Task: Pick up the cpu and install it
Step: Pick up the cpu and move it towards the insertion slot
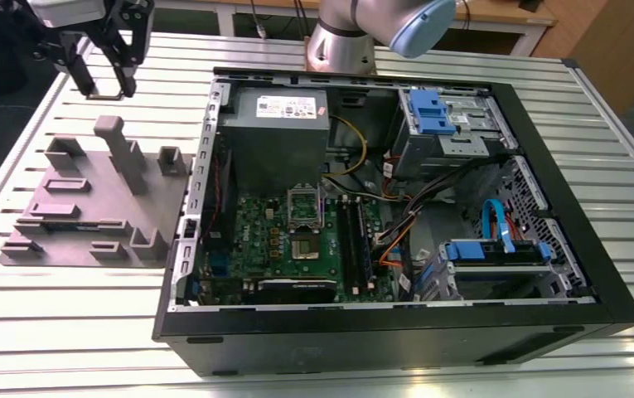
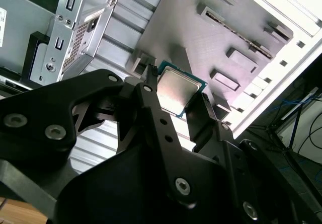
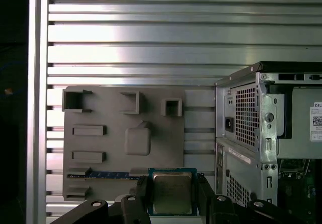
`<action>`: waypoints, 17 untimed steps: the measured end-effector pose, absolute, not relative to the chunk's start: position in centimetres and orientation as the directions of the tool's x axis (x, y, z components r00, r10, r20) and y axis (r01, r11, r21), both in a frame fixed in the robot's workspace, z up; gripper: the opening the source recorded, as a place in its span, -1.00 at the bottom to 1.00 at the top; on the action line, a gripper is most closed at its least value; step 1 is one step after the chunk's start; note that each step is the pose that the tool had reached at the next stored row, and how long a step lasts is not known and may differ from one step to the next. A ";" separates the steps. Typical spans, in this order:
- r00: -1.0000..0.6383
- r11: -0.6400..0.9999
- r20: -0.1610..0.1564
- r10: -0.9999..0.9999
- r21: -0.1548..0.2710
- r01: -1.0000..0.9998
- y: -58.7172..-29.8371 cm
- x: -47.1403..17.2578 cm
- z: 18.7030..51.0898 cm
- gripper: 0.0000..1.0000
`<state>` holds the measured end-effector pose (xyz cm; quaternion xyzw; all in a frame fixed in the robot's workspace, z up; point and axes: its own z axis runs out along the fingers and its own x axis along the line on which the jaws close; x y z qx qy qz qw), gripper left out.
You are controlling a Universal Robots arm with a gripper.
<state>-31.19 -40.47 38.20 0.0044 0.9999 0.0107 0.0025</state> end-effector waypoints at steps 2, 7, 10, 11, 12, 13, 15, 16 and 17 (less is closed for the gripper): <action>-1.000 1.000 -0.005 0.009 0.021 0.009 -40.5 -31.1 38.2 -0.06; -1.000 1.000 -0.005 0.009 0.021 0.009 -40.5 -30.9 38.2 -0.06; -1.000 1.000 -0.005 0.009 0.021 0.009 -40.5 -30.8 38.2 -0.06; -1.000 1.000 -0.005 0.009 0.021 0.009 -40.5 -30.8 38.2 -0.06; -1.000 1.000 -0.005 0.009 0.021 0.009 -40.5 -30.8 38.2 -0.06; -1.000 1.000 -0.005 0.009 0.021 0.009 -40.5 -30.7 38.2 -0.06; -1.000 1.000 -0.005 0.009 0.021 0.009 -40.5 -30.7 38.2 -0.06; -1.000 1.000 -0.005 0.009 0.021 0.009 -40.5 -30.6 38.2 -0.06; -1.000 1.000 -0.005 0.009 0.021 0.009 -40.5 -30.6 38.2 -0.06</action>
